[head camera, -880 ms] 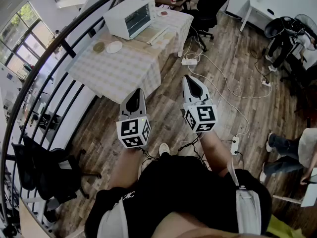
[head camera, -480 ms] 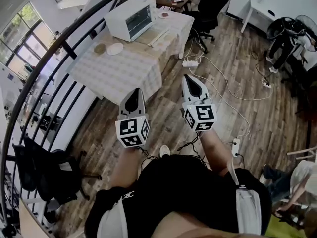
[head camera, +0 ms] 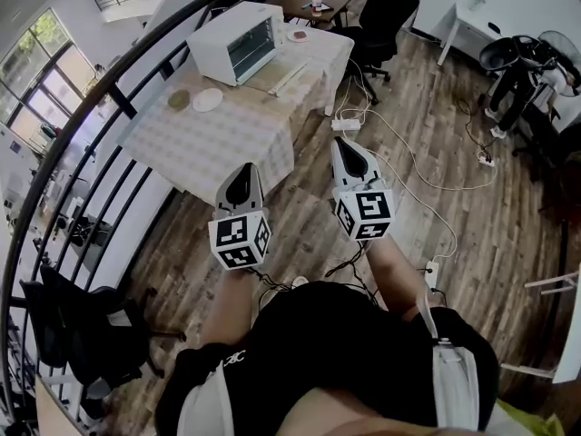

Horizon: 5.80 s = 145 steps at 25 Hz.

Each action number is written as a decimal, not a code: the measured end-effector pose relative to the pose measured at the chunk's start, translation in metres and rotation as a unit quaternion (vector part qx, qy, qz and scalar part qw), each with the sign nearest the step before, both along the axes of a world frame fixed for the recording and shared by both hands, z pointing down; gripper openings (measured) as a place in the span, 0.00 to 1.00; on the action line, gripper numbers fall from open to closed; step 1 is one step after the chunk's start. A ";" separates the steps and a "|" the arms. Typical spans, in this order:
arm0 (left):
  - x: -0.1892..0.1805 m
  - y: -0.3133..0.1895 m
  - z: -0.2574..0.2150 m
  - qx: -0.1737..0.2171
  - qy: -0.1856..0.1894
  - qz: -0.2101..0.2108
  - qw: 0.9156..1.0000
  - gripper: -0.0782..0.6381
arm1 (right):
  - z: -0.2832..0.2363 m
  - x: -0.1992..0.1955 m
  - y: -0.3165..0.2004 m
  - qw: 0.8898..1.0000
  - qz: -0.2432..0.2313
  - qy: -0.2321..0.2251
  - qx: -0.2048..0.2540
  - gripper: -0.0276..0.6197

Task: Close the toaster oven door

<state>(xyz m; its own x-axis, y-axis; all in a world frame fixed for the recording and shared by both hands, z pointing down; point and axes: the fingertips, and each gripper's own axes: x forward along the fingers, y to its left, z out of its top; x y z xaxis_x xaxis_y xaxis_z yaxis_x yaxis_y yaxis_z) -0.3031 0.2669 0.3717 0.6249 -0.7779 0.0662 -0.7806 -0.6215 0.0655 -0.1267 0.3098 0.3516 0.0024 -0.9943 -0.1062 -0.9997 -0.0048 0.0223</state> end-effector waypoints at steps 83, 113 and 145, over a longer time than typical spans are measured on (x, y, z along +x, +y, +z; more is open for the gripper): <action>0.250 -0.572 0.030 -0.027 -0.043 -0.163 0.985 0.13 | 0.095 0.274 -0.636 0.960 -0.262 -0.020 -0.092 0.28; 0.231 -0.565 0.053 -0.057 -0.081 -0.218 0.971 0.13 | 0.365 0.310 -0.658 0.886 -0.261 0.006 -0.384 0.31; 0.187 -0.538 0.046 -0.044 -0.059 -0.268 0.961 0.13 | 0.248 0.273 -0.731 0.934 -0.244 0.068 -0.251 0.15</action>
